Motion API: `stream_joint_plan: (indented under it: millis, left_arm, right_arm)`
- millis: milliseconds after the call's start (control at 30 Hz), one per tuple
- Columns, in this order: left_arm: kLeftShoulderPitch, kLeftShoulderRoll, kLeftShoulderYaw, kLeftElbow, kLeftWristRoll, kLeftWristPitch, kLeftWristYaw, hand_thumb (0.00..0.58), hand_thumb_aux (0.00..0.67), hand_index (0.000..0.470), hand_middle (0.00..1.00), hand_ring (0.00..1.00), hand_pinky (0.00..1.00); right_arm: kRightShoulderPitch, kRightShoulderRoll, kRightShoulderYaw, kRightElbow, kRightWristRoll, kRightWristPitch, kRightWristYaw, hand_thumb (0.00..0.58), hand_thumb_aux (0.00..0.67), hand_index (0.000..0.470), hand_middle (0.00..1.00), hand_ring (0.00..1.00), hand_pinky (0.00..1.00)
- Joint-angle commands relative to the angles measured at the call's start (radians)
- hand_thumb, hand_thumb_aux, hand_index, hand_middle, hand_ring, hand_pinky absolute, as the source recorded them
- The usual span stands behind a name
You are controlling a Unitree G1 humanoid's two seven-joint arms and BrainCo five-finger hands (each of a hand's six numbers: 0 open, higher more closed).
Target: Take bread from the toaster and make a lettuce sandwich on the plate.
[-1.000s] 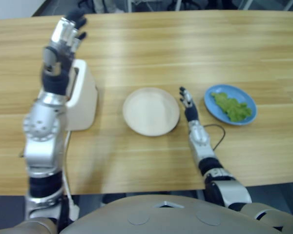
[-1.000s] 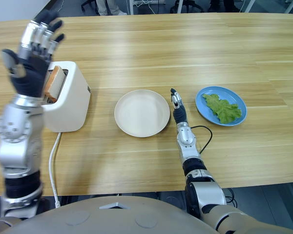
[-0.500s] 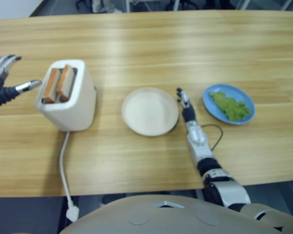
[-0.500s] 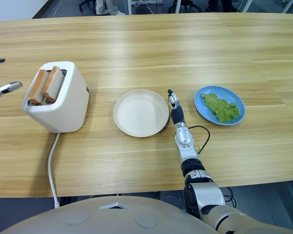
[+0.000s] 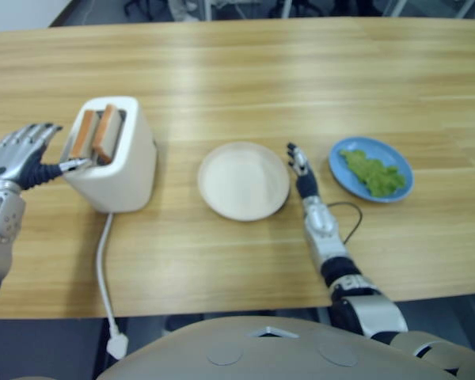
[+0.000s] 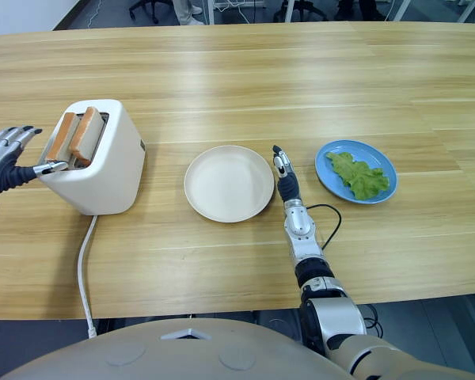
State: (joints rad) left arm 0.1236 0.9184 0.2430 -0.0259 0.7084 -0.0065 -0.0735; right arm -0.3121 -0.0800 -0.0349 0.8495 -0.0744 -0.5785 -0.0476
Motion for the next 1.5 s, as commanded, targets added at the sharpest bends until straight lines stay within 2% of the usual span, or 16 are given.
stream_joint_plan:
  millis: [33,333,700,1033,1167,1267,1300,1333,1367,1400,1433,1500]
  left_arm:
    - [-0.008,-0.009,-0.022,0.009,0.018,0.022,0.001,0.0,0.0,0.0,0.0,0.0,0.0]
    - [-0.018,-0.036,-0.045,-0.044,0.044,0.076,-0.008,0.0,0.0,0.0,0.0,0.0,0.0]
    - [-0.033,-0.05,-0.104,-0.123,0.189,0.209,-0.03,0.0,0.0,0.0,0.0,0.0,0.0]
    - [-0.054,-0.037,-0.11,-0.095,0.2,0.224,-0.056,0.0,0.0,0.0,0.0,0.0,0.0]
    - [-0.057,-0.03,-0.099,-0.076,0.19,0.234,-0.063,0.058,0.034,0.023,0.0,0.0,0.0]
    - [-0.06,-0.026,-0.097,-0.056,0.181,0.236,-0.066,0.19,0.121,0.083,0.0,0.0,0.0]
    - [-0.06,-0.025,-0.097,-0.053,0.178,0.236,-0.066,0.19,0.121,0.083,0.0,0.0,0.0]
    - [-0.06,-0.025,-0.096,-0.052,0.176,0.237,-0.066,0.304,0.208,0.143,0.0,0.0,0.0]
    - [-0.06,-0.026,-0.095,-0.051,0.172,0.237,-0.065,0.304,0.208,0.143,0.0,0.0,0.0]
    - [-0.06,-0.027,-0.093,-0.051,0.169,0.237,-0.065,0.39,0.286,0.197,0.0,0.0,0.0]
    - [-0.059,-0.027,-0.092,-0.051,0.167,0.237,-0.064,0.447,0.349,0.24,0.0,0.0,0.0]
    - [-0.059,-0.03,-0.09,-0.053,0.159,0.231,-0.059,0.462,0.368,0.253,0.0,0.0,0.0]
  right_arm:
    - [0.011,0.003,0.005,-0.006,-0.003,0.019,0.002,0.0,0.0,0.0,0.0,0.0,0.0]
    - [0.018,0.003,0.011,-0.01,-0.011,0.032,-0.002,0.0,0.0,0.0,0.0,0.0,0.0]
    - [0.024,0.015,0.012,-0.011,-0.02,0.038,-0.018,0.0,0.0,0.0,0.0,0.0,0.0]
    - [0.032,0.023,0.012,-0.003,-0.02,0.036,-0.03,0.0,0.0,0.0,0.0,0.0,0.0]
    - [0.033,0.027,0.012,0.0,-0.021,0.036,-0.034,0.0,0.0,0.0,0.0,0.0,0.0]
    - [0.033,0.029,0.012,0.004,-0.022,0.036,-0.038,0.0,0.0,0.0,0.0,0.0,0.0]
    - [0.032,0.029,0.012,0.005,-0.022,0.036,-0.039,0.0,0.0,0.0,0.0,0.0,0.0]
    - [0.032,0.029,0.012,0.008,-0.021,0.035,-0.039,0.0,0.0,0.0,0.0,0.0,0.0]
    - [0.032,0.029,0.011,0.01,-0.022,0.035,-0.039,0.0,0.0,0.0,0.0,0.0,0.0]
    - [0.032,0.029,0.011,0.011,-0.022,0.035,-0.039,0.0,0.0,0.0,0.0,0.0,0.0]
    - [0.031,0.028,0.011,0.012,-0.022,0.036,-0.039,0.0,0.0,0.0,0.0,0.0,0.0]
    - [0.031,0.028,0.012,0.013,-0.024,0.038,-0.04,0.0,0.0,0.0,0.0,0.0,0.0]
